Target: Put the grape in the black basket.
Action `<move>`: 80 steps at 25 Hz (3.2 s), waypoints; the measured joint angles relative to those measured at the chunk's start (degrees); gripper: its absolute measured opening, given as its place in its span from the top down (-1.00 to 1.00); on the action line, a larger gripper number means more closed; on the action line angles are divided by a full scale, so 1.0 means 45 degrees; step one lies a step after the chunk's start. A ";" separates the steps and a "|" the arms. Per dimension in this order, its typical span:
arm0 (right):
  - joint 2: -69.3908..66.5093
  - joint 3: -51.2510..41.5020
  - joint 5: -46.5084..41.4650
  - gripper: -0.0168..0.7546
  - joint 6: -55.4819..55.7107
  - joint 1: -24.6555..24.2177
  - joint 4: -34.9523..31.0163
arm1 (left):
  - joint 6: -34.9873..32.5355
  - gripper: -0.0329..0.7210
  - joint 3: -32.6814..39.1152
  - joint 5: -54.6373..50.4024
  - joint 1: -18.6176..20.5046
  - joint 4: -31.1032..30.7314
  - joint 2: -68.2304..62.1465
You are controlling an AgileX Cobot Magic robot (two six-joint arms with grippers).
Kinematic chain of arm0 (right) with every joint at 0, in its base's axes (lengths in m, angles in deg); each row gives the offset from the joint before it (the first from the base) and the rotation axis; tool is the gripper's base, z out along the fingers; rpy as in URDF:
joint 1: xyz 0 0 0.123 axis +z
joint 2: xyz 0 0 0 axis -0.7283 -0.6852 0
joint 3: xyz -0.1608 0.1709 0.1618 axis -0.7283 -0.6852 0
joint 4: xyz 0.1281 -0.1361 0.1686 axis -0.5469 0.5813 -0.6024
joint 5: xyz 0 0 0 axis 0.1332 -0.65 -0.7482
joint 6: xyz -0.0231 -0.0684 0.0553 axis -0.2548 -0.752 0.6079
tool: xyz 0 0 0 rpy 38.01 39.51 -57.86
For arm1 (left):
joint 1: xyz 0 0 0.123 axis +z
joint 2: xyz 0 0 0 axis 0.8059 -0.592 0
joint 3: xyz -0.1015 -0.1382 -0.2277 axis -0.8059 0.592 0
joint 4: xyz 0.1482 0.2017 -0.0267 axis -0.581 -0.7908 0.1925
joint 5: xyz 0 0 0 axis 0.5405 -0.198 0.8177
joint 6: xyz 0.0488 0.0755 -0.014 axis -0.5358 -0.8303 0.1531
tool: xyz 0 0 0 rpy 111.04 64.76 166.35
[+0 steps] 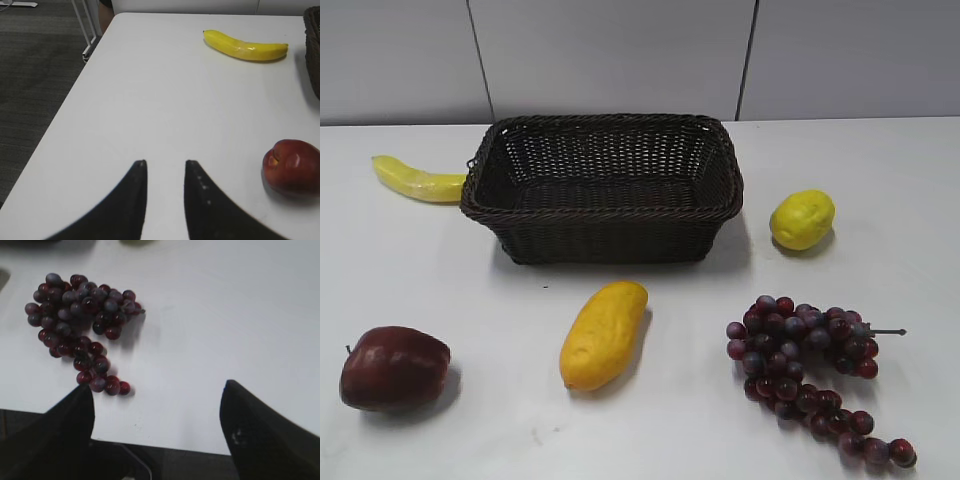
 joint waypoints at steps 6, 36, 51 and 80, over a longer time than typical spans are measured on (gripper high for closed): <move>-0.3305 0.0353 0.0425 -0.58 0.0041 0.0000 -0.1461 | 0.0000 0.31 0.0000 0.0000 0.0000 0.0000 0.0000; -1.3738 0.4260 0.3423 -0.58 -0.7949 0.4443 0.1207 | 0.0000 0.30 0.0000 0.0000 0.0000 0.0000 0.0000; -1.5259 0.4579 0.4032 0.29 -0.8116 0.4459 0.1858 | 0.0000 0.30 0.0000 0.0000 0.0000 0.0000 0.0000; -1.3809 1.4081 0.3217 0.31 -0.7972 0.4459 -0.6483 | 0.0000 0.31 0.0000 0.0000 0.0000 0.0000 0.0000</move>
